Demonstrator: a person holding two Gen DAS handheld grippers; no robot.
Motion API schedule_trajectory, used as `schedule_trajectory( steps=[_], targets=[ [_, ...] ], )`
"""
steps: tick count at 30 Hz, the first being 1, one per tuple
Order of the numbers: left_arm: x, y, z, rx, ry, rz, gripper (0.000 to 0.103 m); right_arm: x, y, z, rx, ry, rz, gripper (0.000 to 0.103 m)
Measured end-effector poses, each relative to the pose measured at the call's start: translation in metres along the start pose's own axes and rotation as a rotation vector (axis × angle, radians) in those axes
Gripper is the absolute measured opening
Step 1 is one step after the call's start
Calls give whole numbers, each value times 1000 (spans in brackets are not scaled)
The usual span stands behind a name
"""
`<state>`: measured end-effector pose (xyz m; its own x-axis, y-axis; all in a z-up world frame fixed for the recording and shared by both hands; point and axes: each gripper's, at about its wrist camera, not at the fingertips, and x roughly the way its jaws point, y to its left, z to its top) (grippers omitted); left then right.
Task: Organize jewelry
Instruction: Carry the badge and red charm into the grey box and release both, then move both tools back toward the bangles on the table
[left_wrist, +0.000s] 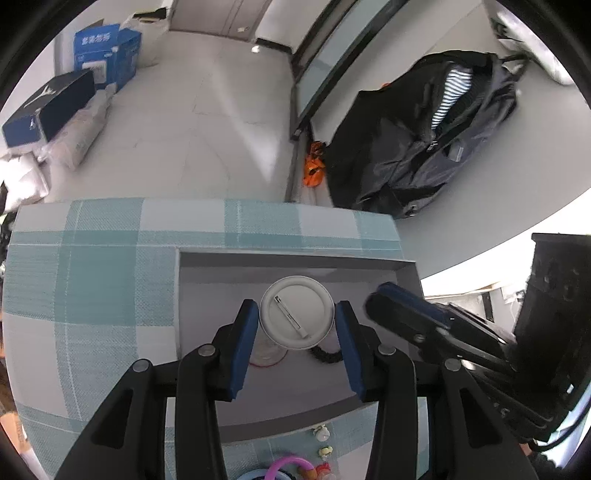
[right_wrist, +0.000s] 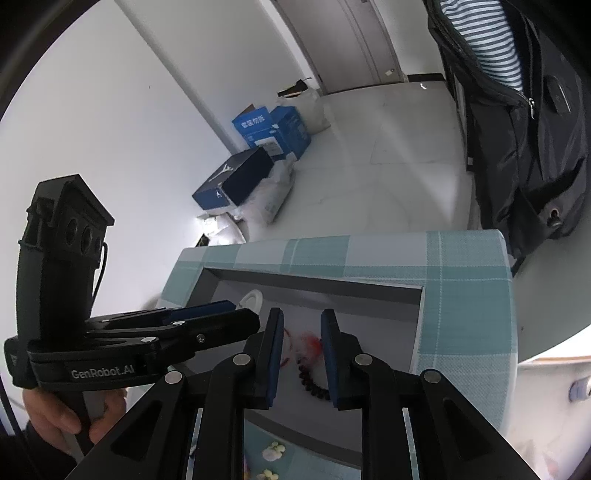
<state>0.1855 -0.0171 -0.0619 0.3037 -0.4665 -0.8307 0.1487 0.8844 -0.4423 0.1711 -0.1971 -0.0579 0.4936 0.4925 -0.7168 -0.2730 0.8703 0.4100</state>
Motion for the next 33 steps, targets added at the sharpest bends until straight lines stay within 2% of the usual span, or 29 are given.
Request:
schedule_trajectory(
  steps=[1, 2, 3, 4, 5, 8, 16, 28, 33],
  targets=[
    [-1, 1, 1, -10, 4, -13, 45, -2, 0, 1, 4, -7, 1, 26],
    [-2, 2, 0, -15, 5, -22, 59, -6, -1, 1, 10, -22, -1, 33],
    [-6, 2, 0, -21, -7, -36, 64, -10, -2, 2, 13, -36, -6, 38],
    [-9, 2, -1, -22, -25, -39, 70, -13, -3, 2, 16, -49, -11, 49],
    [-12, 1, -1, -18, -37, -37, 71, -17, -3, 2, 19, -63, -16, 53],
    [-18, -3, -4, 1, -56, -6, 71, -26, -3, 3, 21, -84, -22, 54],
    [-34, -13, -12, 27, -101, -3, 71, -40, 1, -1, 15, -108, -28, 64],
    [-62, -30, -45, 121, -226, 205, 71, -67, 10, -17, 8, -142, -35, 85],
    [-72, -28, -63, 113, -256, 245, 71, -71, 26, -32, -59, -136, -77, 88]
  ],
)
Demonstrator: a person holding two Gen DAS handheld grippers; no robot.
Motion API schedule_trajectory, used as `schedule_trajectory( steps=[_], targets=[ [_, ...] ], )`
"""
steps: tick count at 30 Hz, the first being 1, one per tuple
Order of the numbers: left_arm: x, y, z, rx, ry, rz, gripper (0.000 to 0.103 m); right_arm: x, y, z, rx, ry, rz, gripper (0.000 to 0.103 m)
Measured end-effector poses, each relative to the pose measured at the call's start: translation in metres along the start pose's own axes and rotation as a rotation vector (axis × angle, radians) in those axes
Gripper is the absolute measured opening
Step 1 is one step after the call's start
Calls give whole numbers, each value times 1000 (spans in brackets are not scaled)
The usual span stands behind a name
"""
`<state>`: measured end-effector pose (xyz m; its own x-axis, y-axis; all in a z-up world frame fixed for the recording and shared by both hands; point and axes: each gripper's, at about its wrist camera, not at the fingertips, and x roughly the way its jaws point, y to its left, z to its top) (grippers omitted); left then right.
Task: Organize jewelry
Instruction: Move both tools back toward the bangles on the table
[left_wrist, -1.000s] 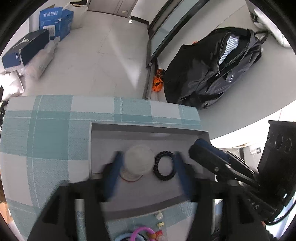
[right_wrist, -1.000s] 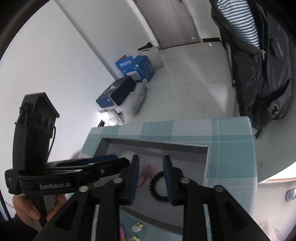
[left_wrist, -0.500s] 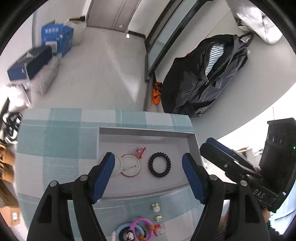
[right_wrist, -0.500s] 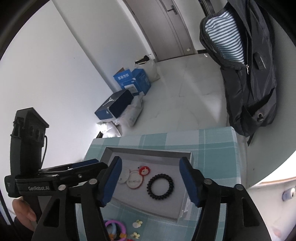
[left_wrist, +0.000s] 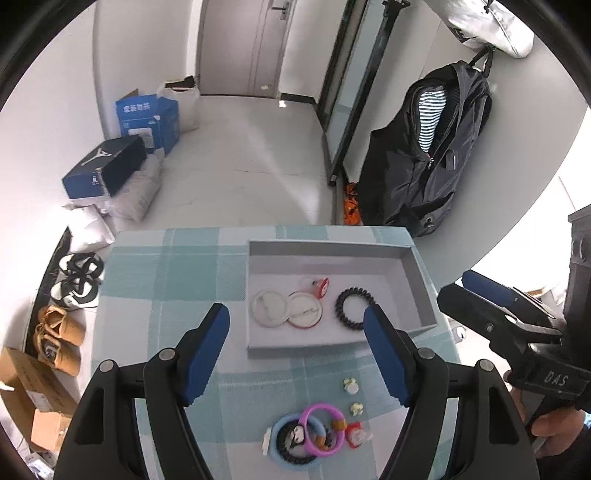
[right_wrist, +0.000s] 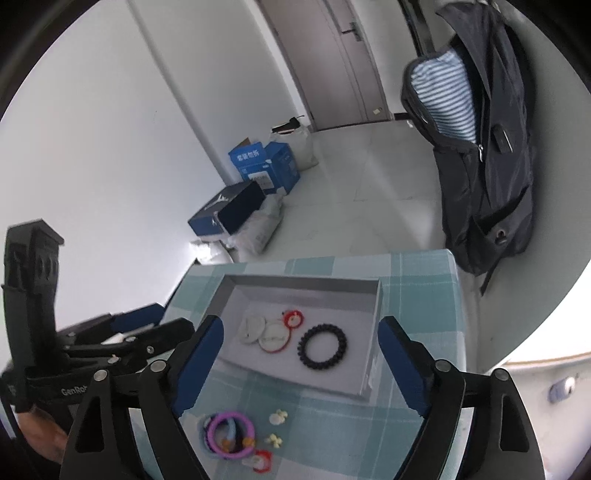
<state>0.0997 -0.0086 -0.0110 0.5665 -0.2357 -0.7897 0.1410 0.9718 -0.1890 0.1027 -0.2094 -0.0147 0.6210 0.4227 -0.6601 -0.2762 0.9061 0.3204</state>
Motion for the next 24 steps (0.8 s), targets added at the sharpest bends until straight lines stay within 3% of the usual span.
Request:
schedule_trajectory(
  steps=[4, 9, 24],
  targets=[
    [-10, 2, -12, -11, -7, 20, 71, -4, 7, -10, -20, 8, -7, 93],
    [-20, 1, -29, 42, -22, 101, 71, -7, 19, -26, -55, 34, -5, 95],
    [-7, 35, -91, -26, 118, 96, 72, 12, 59, -86, -158, 171, 19, 96]
  ],
)
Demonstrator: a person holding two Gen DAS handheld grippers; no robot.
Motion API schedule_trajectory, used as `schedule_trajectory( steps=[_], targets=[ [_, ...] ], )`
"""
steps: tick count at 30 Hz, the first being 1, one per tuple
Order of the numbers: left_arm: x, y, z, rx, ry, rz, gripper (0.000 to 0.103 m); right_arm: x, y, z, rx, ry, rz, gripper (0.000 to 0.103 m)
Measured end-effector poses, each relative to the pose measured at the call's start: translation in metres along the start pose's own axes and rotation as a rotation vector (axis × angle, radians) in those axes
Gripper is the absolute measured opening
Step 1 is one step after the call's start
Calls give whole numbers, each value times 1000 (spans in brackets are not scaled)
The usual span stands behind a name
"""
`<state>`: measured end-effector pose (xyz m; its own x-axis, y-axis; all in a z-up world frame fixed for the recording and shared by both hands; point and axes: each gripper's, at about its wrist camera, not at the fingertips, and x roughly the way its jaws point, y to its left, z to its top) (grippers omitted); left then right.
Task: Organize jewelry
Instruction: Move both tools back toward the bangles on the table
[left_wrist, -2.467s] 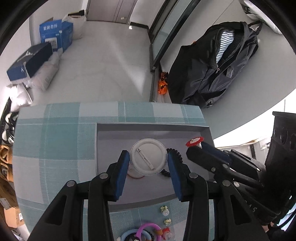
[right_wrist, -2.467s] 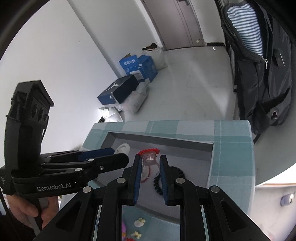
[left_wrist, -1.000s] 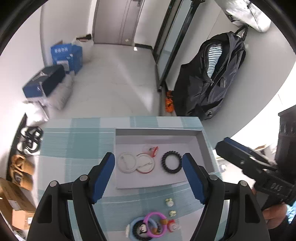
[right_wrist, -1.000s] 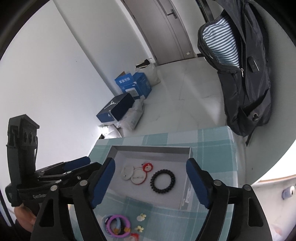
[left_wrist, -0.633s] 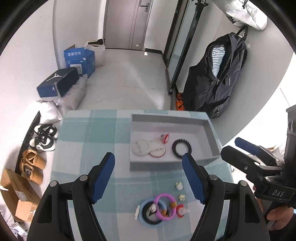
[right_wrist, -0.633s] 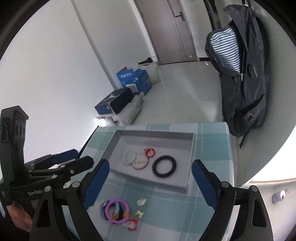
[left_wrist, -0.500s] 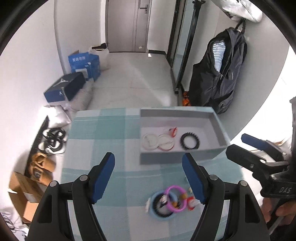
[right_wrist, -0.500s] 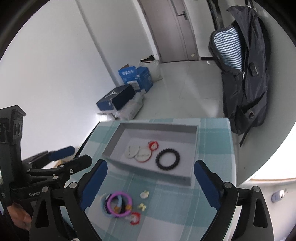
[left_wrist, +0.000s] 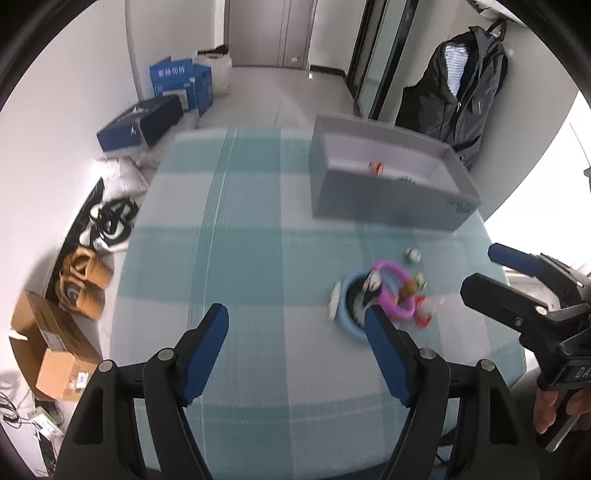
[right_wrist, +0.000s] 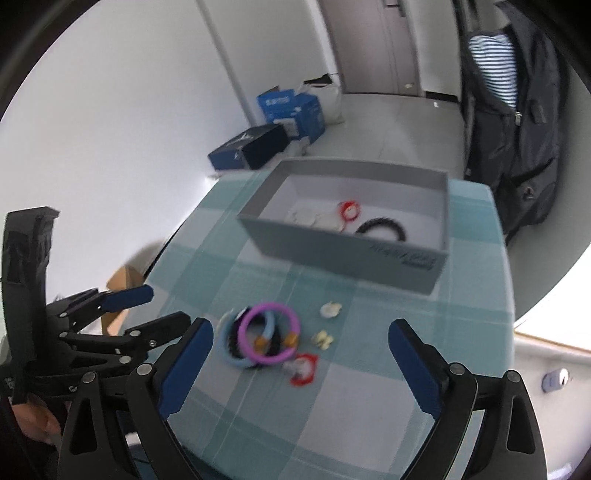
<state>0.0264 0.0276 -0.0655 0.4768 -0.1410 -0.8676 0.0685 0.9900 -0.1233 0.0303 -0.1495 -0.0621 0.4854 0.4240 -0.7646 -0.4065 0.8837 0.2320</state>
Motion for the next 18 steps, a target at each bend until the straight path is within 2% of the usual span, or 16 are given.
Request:
schedule_trajectory(
  steps=[4, 8, 12, 16, 18],
  targets=[
    [3, 7, -10, -8, 21, -24, 72, 14, 9, -4, -33, 29, 3, 96],
    [3, 14, -15, -18, 32, -44, 72, 37, 18, -7, -65, 98, 26, 95],
    [2, 22, -17, -33, 37, -57, 73, 50, 27, -7, -119, 109, -16, 94],
    [2, 29, -15, -48, 35, -63, 73, 63, 24, -4, -102, 143, -14, 81],
    [2, 31, -14, -50, 31, -64, 73, 65, 23, -3, -95, 141, -16, 79]
  ],
)
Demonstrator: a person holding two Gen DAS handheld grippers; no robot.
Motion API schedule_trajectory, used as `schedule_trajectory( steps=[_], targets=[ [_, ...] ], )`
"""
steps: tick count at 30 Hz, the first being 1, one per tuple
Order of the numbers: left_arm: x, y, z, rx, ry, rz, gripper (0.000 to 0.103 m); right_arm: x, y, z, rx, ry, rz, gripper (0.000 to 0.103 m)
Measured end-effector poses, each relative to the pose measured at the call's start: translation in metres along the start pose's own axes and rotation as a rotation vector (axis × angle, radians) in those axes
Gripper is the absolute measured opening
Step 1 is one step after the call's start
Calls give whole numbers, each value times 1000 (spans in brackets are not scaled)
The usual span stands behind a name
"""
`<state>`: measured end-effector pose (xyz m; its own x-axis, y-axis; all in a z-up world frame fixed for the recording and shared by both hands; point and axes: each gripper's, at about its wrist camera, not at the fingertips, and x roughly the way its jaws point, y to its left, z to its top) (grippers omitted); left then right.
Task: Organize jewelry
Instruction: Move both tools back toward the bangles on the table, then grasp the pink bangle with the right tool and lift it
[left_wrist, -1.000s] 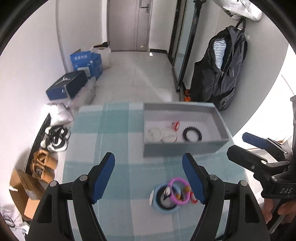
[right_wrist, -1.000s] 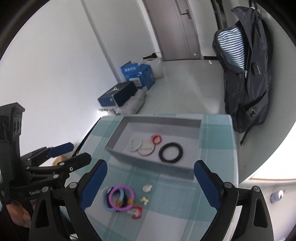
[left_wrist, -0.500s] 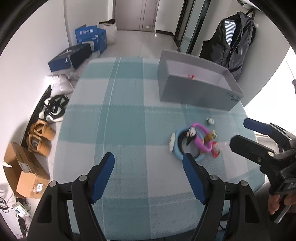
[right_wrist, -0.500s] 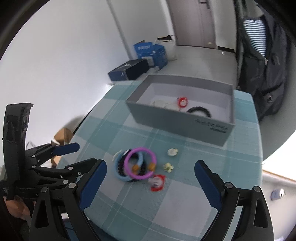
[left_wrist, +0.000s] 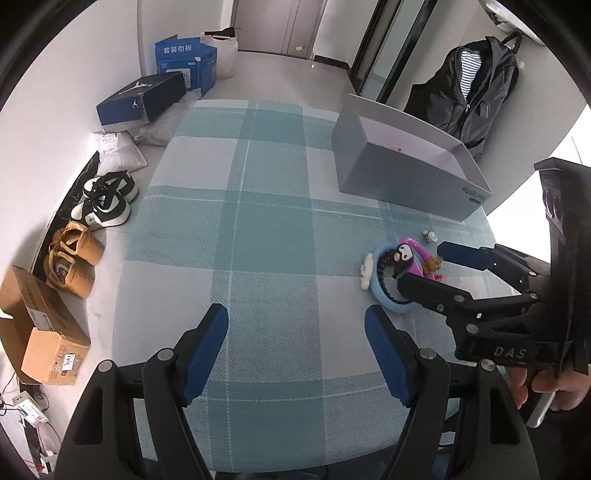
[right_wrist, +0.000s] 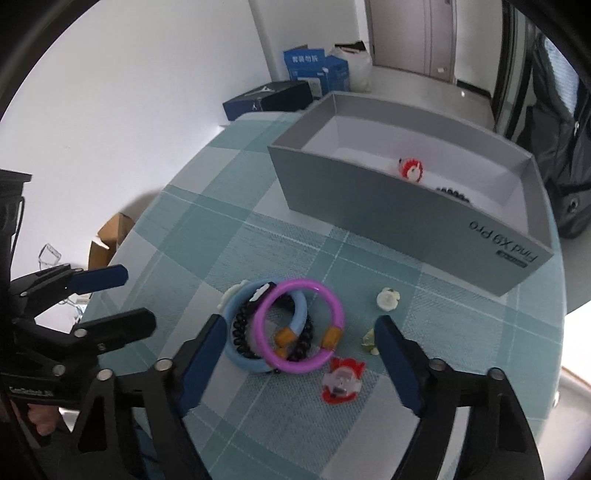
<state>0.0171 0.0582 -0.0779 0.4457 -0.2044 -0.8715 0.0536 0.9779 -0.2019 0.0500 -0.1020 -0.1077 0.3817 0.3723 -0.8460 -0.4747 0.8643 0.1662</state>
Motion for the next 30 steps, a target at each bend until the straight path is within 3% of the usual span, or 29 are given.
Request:
schedule_trajectory(
  steps=[3, 10, 17, 30],
  targets=[
    [1, 3, 0, -9, 5, -12, 73, 0, -2, 3, 5, -1, 7, 76],
    [1, 3, 2, -13, 11, -30, 73, 1, -2, 4, 4, 21, 25, 54],
    [0, 2, 5, -24, 15, -32, 73, -5, 0, 5, -10, 2, -9, 52],
    [6, -20, 6, 23, 40, -65, 73, -54, -22, 9, 97, -137, 45, 52]
  ],
)
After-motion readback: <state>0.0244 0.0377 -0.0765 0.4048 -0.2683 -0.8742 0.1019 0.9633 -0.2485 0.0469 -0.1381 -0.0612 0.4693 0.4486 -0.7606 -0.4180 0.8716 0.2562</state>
